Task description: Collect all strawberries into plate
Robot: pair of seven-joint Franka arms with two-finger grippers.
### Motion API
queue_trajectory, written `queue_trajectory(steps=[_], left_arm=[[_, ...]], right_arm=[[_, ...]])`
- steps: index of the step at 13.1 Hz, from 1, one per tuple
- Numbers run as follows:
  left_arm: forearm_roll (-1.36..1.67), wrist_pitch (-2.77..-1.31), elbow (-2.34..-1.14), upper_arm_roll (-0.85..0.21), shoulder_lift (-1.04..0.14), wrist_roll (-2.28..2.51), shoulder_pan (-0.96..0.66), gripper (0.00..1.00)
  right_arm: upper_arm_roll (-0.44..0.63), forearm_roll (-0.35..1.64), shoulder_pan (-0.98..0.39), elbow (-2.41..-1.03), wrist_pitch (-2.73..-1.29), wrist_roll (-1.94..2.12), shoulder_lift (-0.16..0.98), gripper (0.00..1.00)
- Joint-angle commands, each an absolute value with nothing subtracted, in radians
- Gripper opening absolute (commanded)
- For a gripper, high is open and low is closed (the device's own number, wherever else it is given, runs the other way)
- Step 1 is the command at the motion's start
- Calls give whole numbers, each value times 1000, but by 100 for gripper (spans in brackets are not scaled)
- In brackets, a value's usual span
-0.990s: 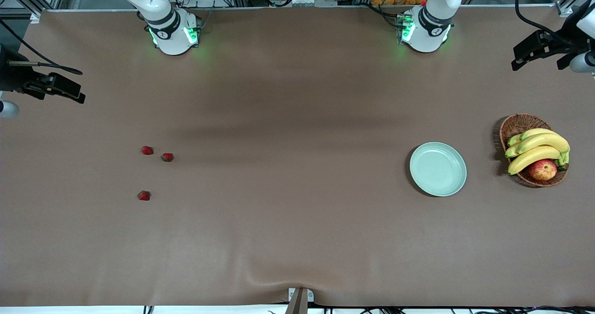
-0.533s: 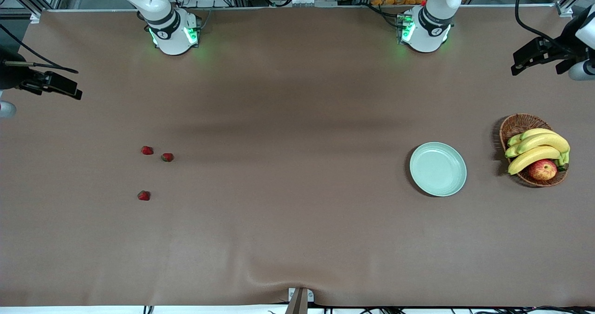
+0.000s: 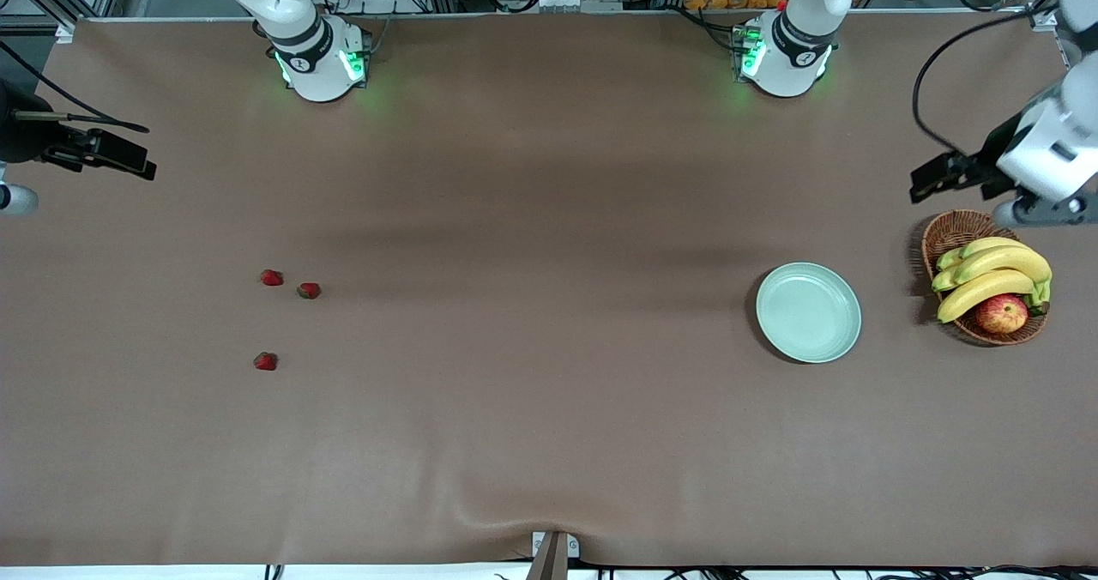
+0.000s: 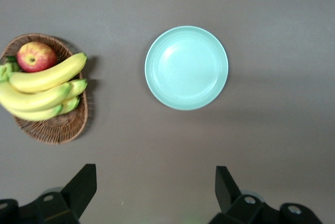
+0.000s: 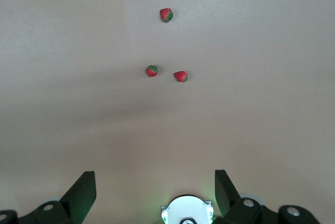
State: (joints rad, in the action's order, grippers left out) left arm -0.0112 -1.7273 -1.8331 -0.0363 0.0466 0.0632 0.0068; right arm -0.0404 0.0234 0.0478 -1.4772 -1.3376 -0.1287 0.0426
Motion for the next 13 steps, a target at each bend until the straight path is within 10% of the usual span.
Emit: queue_trajectory(steps=[1, 13], left_arm=[[-25, -1848, -1896, -46, 26, 58, -1, 100], [-21, -2003, -1672, -156, -323, 386, -216, 100]], right_arm=[[-63, 17, 69, -1457, -1322, -138, 49, 100], [-61, 12, 55, -1457, -1330, -138, 49, 100]])
